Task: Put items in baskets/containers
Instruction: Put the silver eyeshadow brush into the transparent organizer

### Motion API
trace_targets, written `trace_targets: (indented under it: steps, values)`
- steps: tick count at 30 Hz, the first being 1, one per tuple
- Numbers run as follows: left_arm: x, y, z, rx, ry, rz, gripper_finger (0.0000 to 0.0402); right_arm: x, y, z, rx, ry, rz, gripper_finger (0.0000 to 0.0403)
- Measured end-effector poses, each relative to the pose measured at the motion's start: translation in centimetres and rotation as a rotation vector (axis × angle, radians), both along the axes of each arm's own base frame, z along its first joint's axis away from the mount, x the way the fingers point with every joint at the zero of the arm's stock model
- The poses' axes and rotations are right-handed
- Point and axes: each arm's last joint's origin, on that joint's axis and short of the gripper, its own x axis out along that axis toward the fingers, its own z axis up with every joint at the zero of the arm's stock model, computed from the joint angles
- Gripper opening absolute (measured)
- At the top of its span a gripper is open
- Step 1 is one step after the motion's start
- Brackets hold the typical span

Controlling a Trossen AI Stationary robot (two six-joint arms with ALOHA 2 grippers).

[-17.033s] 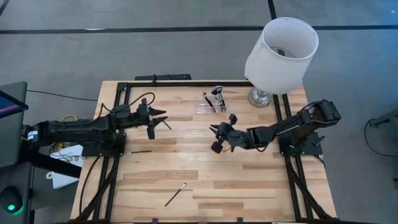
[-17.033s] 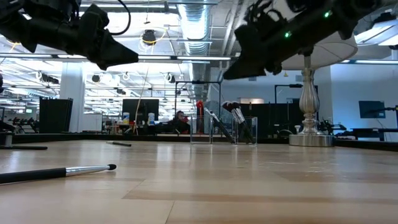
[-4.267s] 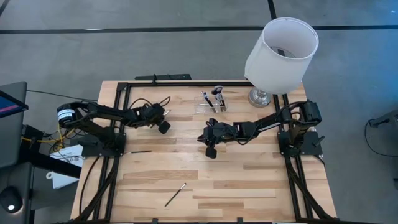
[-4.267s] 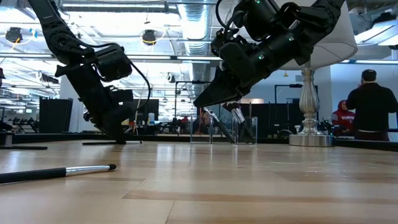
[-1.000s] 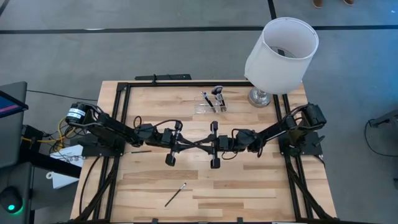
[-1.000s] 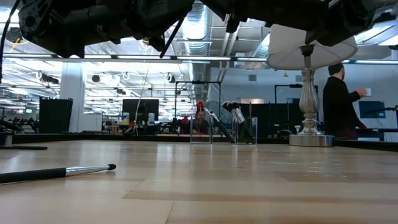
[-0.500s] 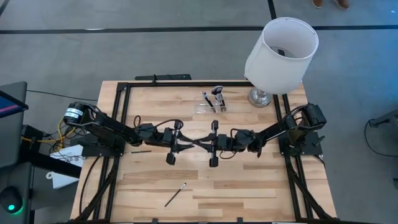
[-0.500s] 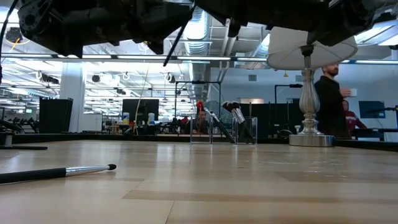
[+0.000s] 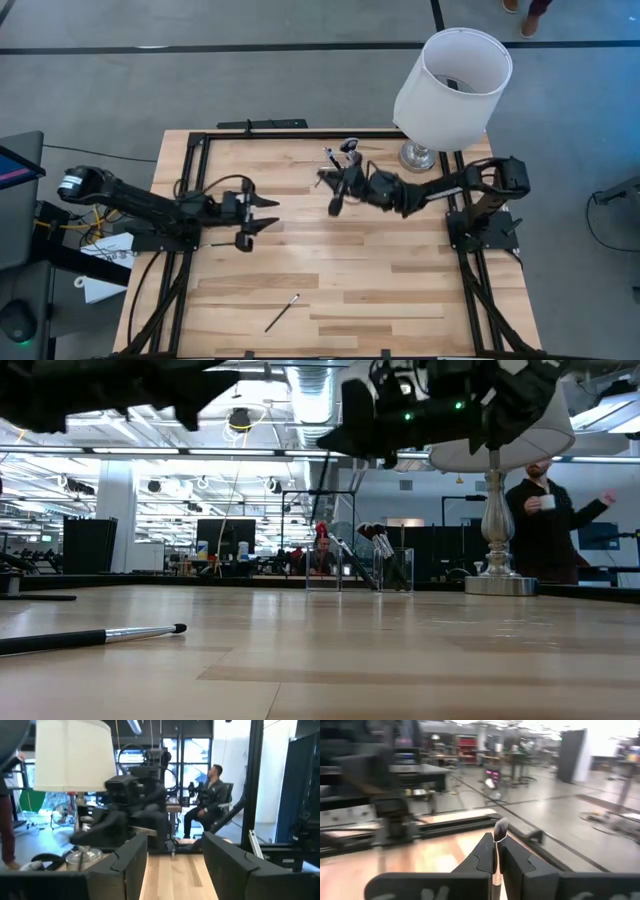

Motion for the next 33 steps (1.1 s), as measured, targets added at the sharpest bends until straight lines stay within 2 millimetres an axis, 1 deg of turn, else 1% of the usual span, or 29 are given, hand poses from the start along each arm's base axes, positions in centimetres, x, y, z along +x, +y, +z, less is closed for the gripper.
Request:
trace_targets:
  steps: [3, 7, 12, 17, 20, 23, 29, 33]
  values:
    - [-1.1, 0.3, -0.1, -0.009, -0.027, 0.019, 0.0182, -0.4, -2.1, 0.5, 0.009, -0.012, -0.055, 0.0009]
    - [-1.7, 0.4, 0.0, -0.016, -0.047, 0.034, 0.0176, -0.2, -4.2, 1.0, 0.039, 0.038, -0.114, 0.0013]
    - [-1.7, 0.4, 0.0, -0.016, -0.045, 0.033, 0.0172, 0.6, -5.6, 1.7, 0.061, 0.179, -0.155, 0.0005]
    - [-1.7, 0.4, 0.0, -0.016, -0.042, 0.033, 0.0172, 0.5, -6.7, 1.9, 0.079, 0.208, -0.191, 0.0017]
    - [-1.7, 0.4, 0.0, -0.015, -0.042, 0.033, 0.0170, 0.3, -7.2, 1.8, 0.096, 0.216, -0.207, 0.0012]
    - [-1.7, 0.4, -0.1, -0.015, -0.039, 0.033, 0.0168, 0.2, -7.2, 1.5, 0.100, 0.239, -0.211, 0.0006]
    - [-1.7, 0.4, -0.1, -0.015, -0.039, 0.033, 0.0167, 0.1, -7.2, 1.3, 0.106, 0.267, -0.239, 0.0020]
    - [-1.7, 0.4, -0.1, -0.015, -0.035, 0.033, 0.0164, -0.2, -7.5, 0.5, 0.137, 0.336, -0.256, 0.0008]
